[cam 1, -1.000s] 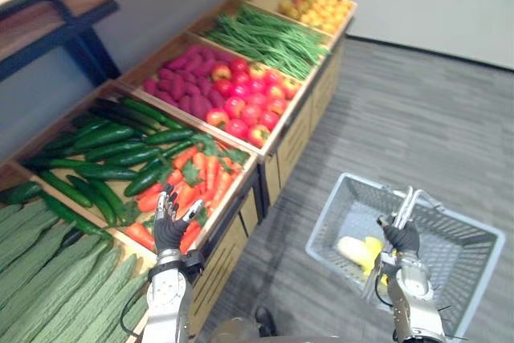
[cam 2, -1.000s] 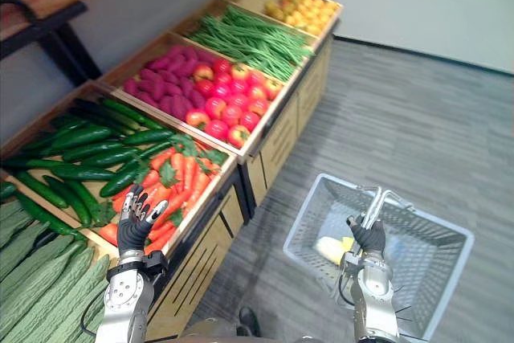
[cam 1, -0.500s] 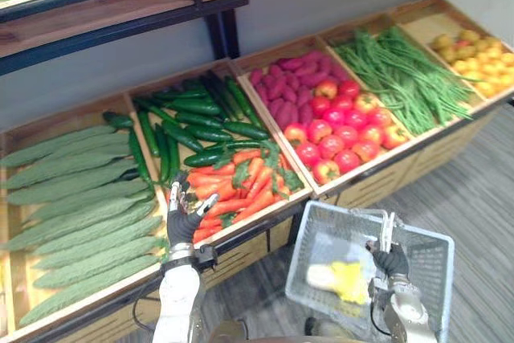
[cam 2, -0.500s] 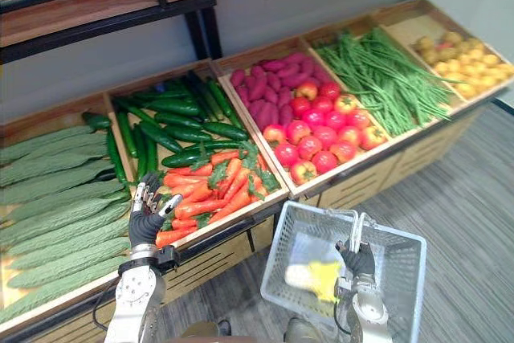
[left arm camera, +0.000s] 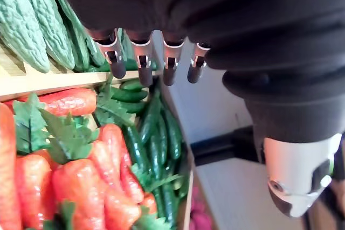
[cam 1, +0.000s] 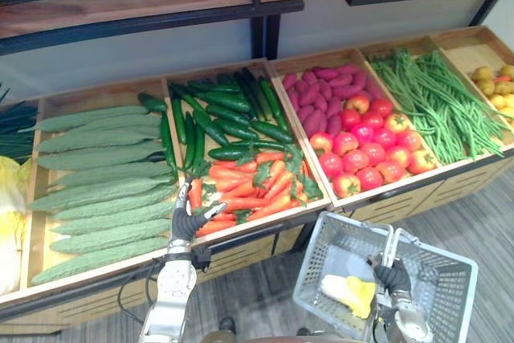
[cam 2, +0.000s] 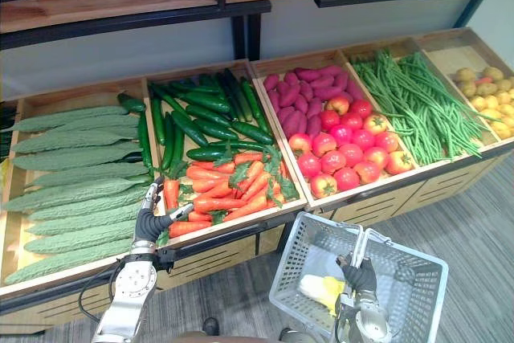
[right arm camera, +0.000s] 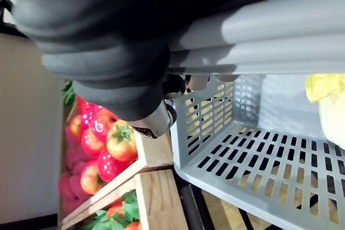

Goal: Pick vegetable in the basket

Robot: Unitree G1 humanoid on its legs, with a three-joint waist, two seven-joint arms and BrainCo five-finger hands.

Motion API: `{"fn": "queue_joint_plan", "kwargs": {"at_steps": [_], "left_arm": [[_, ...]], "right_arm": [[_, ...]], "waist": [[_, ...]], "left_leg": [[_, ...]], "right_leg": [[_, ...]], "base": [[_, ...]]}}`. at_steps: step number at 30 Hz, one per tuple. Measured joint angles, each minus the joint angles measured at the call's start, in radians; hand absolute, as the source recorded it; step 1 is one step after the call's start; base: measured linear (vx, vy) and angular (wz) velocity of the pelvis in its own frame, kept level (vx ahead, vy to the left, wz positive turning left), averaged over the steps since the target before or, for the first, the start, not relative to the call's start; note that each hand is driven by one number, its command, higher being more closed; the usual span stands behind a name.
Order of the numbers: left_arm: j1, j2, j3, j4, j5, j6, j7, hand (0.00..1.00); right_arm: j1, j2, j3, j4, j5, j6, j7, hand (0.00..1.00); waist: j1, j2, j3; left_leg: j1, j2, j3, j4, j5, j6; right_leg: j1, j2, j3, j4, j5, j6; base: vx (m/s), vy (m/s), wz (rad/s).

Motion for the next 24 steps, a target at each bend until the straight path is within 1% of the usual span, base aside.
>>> {"fn": "queue_joint_plan", "kwargs": {"at_steps": [1, 4, 6, 8, 9, 10, 13, 14, 18, 19, 20, 21, 22, 24], "left_arm": [[-0.030, 0.037, -0.014, 0.040, 0.039, 0.006, -0.008, 0.00], [-0.097, 0.076, -0.036, 0.111, 0.114, 0.013, -0.009, 0.00], [-0.143, 0.111, -0.059, 0.158, 0.162, 0.015, -0.011, 0.00], [-0.177, 0.145, -0.063, 0.202, 0.211, 0.017, -0.028, 0.00], [-0.189, 0.151, -0.063, 0.216, 0.222, 0.018, -0.029, 0.00], [-0.225, 0.157, -0.064, 0.246, 0.243, 0.027, -0.029, 0.00], [-0.282, 0.161, -0.076, 0.281, 0.273, 0.036, -0.029, 0.00], [-0.338, 0.175, -0.101, 0.315, 0.283, 0.038, -0.026, 0.00], [-0.492, 0.194, -0.114, 0.413, 0.341, 0.057, -0.012, 0.00], [-0.520, 0.201, -0.125, 0.422, 0.351, 0.059, -0.001, 1.00], [-0.537, 0.210, -0.135, 0.428, 0.352, 0.062, 0.000, 1.00], [-0.556, 0.217, -0.140, 0.443, 0.360, 0.062, 0.002, 1.00], [-0.575, 0.217, -0.139, 0.449, 0.376, 0.065, 0.019, 1.00], [-0.612, 0.220, -0.138, 0.461, 0.389, 0.072, 0.023, 1.00]], "right_arm": [[-0.014, -0.007, 0.001, 0.021, 0.000, -0.003, 0.010, 1.00], [-0.031, -0.027, 0.001, 0.052, 0.000, -0.004, 0.016, 1.00], [-0.045, -0.041, 0.002, 0.052, 0.000, -0.005, 0.023, 1.00], [-0.078, -0.043, 0.004, 0.052, 0.000, -0.005, 0.036, 1.00], [-0.087, -0.043, 0.004, 0.052, 0.000, -0.005, 0.037, 1.00], [-0.108, -0.048, 0.004, 0.052, 0.000, -0.005, 0.037, 1.00], [-0.139, -0.068, 0.006, 0.052, 0.000, -0.006, 0.037, 1.00], [-0.161, -0.083, 0.006, 0.052, 0.001, -0.006, 0.037, 1.00], [-0.202, -0.107, 0.015, 0.051, 0.009, -0.012, 0.035, 1.00], [-0.210, -0.116, 0.025, 0.051, 0.009, -0.014, 0.034, 1.00], [-0.216, -0.122, 0.034, 0.051, 0.013, -0.014, 0.033, 1.00], [-0.222, -0.122, 0.043, 0.050, 0.019, -0.022, 0.032, 1.00], [-0.226, -0.121, 0.046, 0.047, 0.019, -0.032, 0.032, 1.00], [-0.234, -0.120, 0.046, 0.046, 0.022, -0.043, 0.030, 1.00]], "waist": [[-0.018, 0.001, 0.000], [-0.027, 0.005, 0.003], [-0.034, 0.012, 0.008], [-0.052, 0.020, 0.016], [-0.056, 0.022, 0.024], [-0.065, 0.027, 0.050], [-0.068, 0.033, 0.082], [-0.073, 0.033, 0.105], [-0.076, 0.032, 0.135], [-0.076, 0.032, 0.147], [-0.076, 0.031, 0.151], [-0.076, 0.032, 0.153], [-0.076, 0.032, 0.163], [-0.075, 0.031, 0.165]], "left_leg": [[-0.001, -0.004, 0.000, -0.026, 0.021, 0.003], [-0.008, -0.009, 0.004, -0.052, 0.044, 0.008], [-0.035, -0.011, 0.017, -0.063, 0.055, 0.007], [-0.082, -0.014, 0.024, -0.064, 0.069, 0.012], [-0.091, -0.014, 0.024, -0.064, 0.071, 0.012], [-0.108, -0.013, 0.030, -0.064, 0.076, 0.012], [-0.139, -0.012, 0.039, -0.064, 0.086, 0.013], [-0.158, -0.012, 0.039, -0.064, 0.094, 0.013], [-0.205, -0.010, 0.042, -0.064, 0.109, 0.015], [-0.206, -0.010, 0.044, -0.064, 0.111, 0.016], [-0.210, -0.010, 0.046, -0.064, 0.112, 0.016], [-0.217, -0.010, 0.048, -0.064, 0.113, 0.017], [-0.219, -0.010, 0.049, -0.064, 0.116, 0.017], [-0.230, -0.010, 0.048, -0.064, 0.121, 0.017]], "right_leg": [[-0.003, 0.000, -0.001, -0.019, 0.013, 0.001], [-0.025, 0.004, 0.010, -0.048, 0.039, 0.003], [-0.058, 0.011, 0.027, -0.062, 0.059, 0.003], [-0.105, 0.015, 0.034, -0.073, 0.079, 0.002], [-0.110, 0.016, 0.035, -0.081, 0.086, 0.001], [-0.126, 0.018, 0.045, -0.094, 0.101, 0.001], [-0.162, 0.020, 0.056, -0.096, 0.114, 0.000], [-0.181, 0.021, 0.056, -0.096, 0.121, -0.001], [-0.229, 0.024, 0.061, -0.097, 0.140, -0.006], [-0.231, 0.024, 0.063, -0.097, 0.142, -0.007], [-0.235, 0.024, 0.066, -0.097, 0.143, -0.007], [-0.244, 0.024, 0.071, -0.097, 0.146, -0.009], [-0.247, 0.024, 0.073, -0.097, 0.149, -0.010], [-0.258, 0.024, 0.075, -0.097, 0.153, -0.011]], "base": [[-0.02, 0.032, 0.00], [-0.01, 0.031, -0.13], [-0.05, 0.020, -0.21], [-0.05, 0.027, -0.15], [-0.06, 0.011, -0.11], [-0.06, -0.003, -0.13], [-0.07, -0.004, -0.12], [-0.05, -0.006, -0.02], [-0.05, -0.008, -0.04], [-0.04, 0.000, -0.05], [-0.04, 0.001, -0.08], [-0.03, 0.003, -0.07], [-0.04, 0.006, -0.04], [-0.05, 0.009, 0.00]]}}
